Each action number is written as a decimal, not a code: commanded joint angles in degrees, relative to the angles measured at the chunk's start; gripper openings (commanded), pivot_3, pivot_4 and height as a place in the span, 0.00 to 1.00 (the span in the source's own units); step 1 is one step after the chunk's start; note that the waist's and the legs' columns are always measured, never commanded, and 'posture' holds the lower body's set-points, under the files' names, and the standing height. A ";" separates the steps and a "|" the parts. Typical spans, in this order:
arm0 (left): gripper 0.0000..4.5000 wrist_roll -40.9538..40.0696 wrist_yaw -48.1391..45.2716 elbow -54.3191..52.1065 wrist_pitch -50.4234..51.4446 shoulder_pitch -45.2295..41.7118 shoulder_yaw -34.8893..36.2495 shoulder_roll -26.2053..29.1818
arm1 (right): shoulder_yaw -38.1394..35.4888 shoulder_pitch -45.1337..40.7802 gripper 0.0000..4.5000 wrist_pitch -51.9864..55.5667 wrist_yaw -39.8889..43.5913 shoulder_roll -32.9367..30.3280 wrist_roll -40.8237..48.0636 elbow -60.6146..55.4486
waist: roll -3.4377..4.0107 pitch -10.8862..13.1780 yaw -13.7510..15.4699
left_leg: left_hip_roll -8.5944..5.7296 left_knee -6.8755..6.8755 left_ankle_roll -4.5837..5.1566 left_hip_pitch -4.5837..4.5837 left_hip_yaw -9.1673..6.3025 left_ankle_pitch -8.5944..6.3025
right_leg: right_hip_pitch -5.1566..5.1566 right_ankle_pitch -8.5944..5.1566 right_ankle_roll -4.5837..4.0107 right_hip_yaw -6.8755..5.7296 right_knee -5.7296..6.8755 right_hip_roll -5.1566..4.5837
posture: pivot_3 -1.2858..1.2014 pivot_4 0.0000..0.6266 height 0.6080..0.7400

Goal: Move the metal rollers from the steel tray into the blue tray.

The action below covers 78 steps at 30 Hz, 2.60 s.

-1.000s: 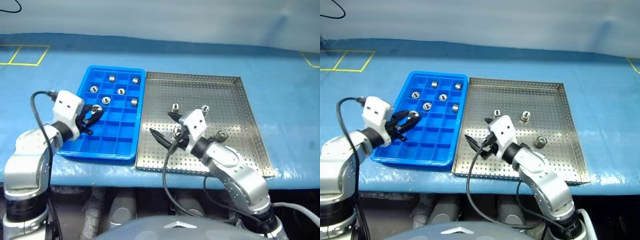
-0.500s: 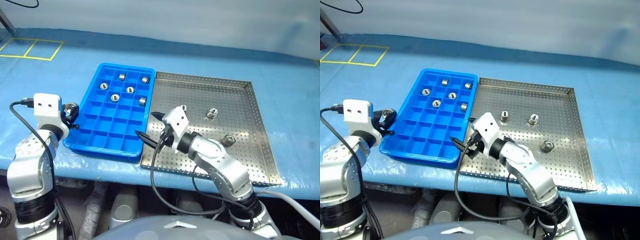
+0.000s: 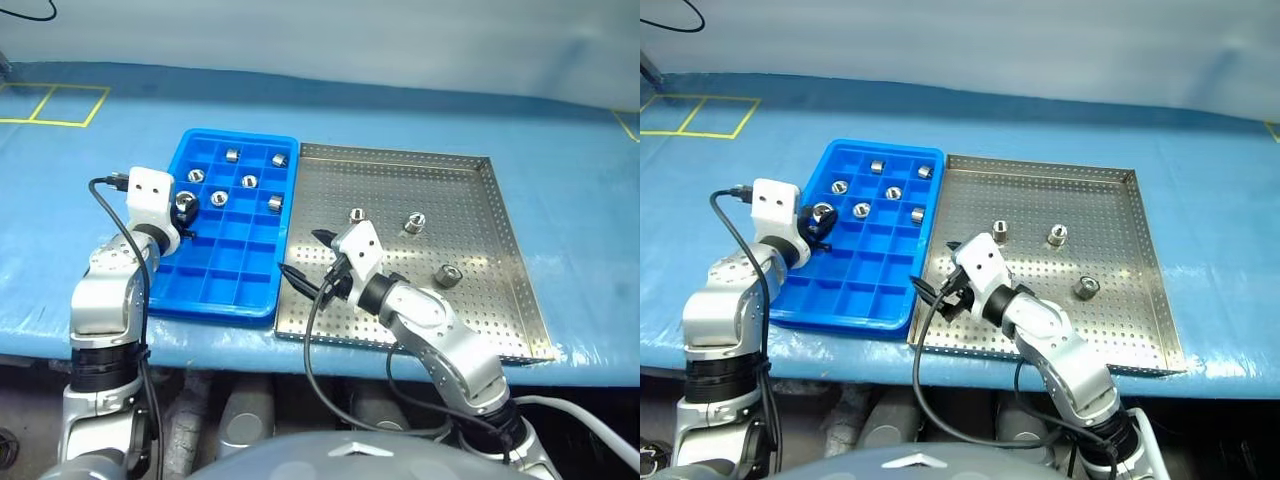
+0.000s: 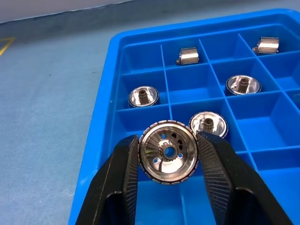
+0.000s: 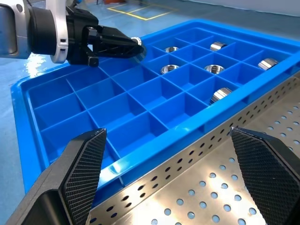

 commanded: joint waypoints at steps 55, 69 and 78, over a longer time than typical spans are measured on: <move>1.00 -3.11 -27.41 19.75 -10.40 -24.30 -27.88 -3.53 | -15.39 17.19 1.00 3.51 -1.91 -10.12 2.99 -19.85 | 0.01 -0.01 -5.51 | -0.10 0.11 0.04 -0.07 -0.05 0.05 | 0.01 -0.11 0.34 0.05 -0.02 0.01 | 0.48 0.24 1.00; 1.00 9.61 -22.28 52.53 -26.18 -37.39 -31.40 -15.61 | -12.52 17.88 1.00 2.47 -5.25 -7.33 0.75 -18.83 | 0.01 -0.01 -6.96 | -0.25 0.12 0.13 -0.26 -0.05 0.02 | -0.12 -0.07 0.43 0.17 -0.11 -0.06 | 0.45 0.24 1.00; 0.87 12.51 -22.01 59.08 -26.28 -38.84 -30.45 -16.75 | -13.08 18.40 1.00 2.14 -5.99 -7.31 0.39 -18.96 | 0.01 -0.01 -7.60 | -0.26 0.13 0.13 -0.26 -0.06 0.02 | -0.11 -0.06 0.46 0.18 -0.10 -0.06 | 0.45 0.24 1.00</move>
